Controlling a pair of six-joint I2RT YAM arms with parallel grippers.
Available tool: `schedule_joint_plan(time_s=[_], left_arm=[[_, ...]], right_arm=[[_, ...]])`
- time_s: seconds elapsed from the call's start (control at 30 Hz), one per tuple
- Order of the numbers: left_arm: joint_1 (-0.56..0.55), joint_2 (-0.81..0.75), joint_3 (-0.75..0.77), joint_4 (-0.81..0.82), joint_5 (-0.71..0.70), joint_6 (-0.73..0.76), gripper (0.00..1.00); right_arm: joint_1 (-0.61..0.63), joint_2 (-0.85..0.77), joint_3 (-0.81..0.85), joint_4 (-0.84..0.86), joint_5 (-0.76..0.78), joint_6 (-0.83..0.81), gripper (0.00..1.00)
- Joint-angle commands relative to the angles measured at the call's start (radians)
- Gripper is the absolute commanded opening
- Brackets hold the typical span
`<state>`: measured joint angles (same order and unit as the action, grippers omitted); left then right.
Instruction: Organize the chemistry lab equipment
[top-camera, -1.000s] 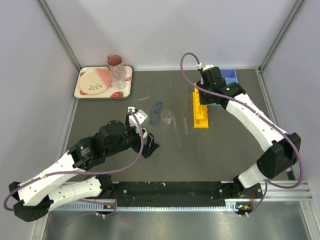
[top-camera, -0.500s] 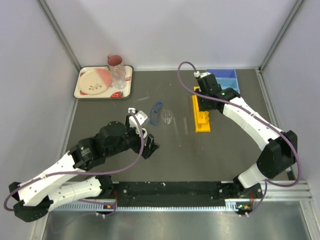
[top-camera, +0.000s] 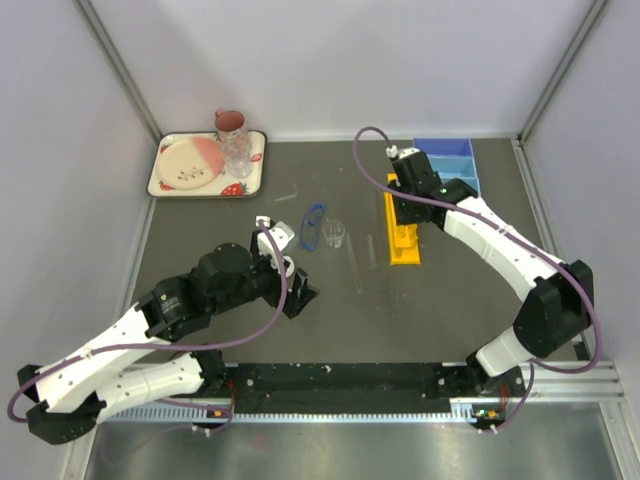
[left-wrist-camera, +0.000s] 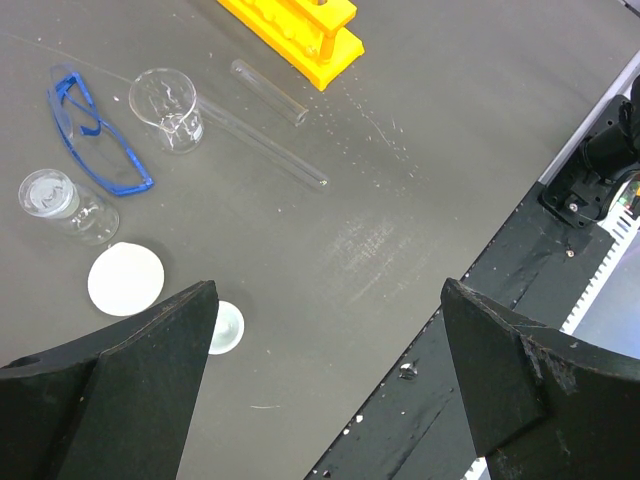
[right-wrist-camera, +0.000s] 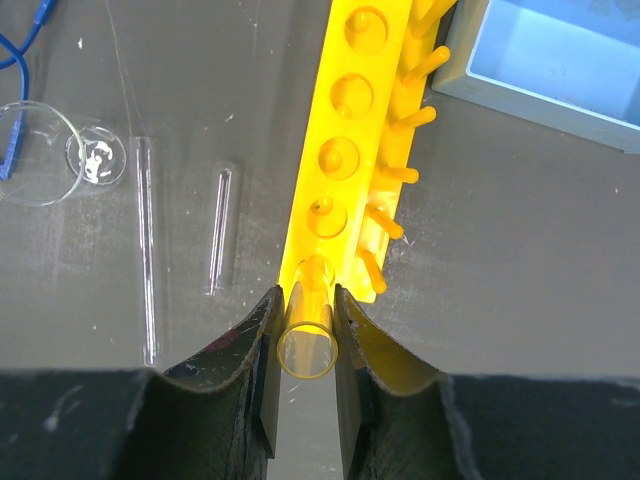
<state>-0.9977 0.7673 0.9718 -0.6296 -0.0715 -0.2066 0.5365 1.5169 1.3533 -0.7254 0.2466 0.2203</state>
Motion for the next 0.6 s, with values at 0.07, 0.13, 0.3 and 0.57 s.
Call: schedule_joint_plan(time_s=[0.07,0.13,0.3,0.57], left_arm=[[-0.001,-0.016,-0.004,0.036,0.002,0.007,0.99],[0.001,-0.014,-0.002,0.034,0.006,0.007,0.99],[0.001,-0.016,-0.001,0.034,0.009,0.007,0.99],[0.001,-0.014,0.001,0.034,0.012,0.006,0.99]], right_arm=[[0.016,-0.015,-0.011,0.034,0.022,0.013,0.25],[0.017,-0.018,-0.013,0.035,0.026,0.016,0.29],[0.017,-0.027,-0.025,0.044,0.028,0.019,0.37],[0.019,-0.05,-0.034,0.055,0.034,0.03,0.46]])
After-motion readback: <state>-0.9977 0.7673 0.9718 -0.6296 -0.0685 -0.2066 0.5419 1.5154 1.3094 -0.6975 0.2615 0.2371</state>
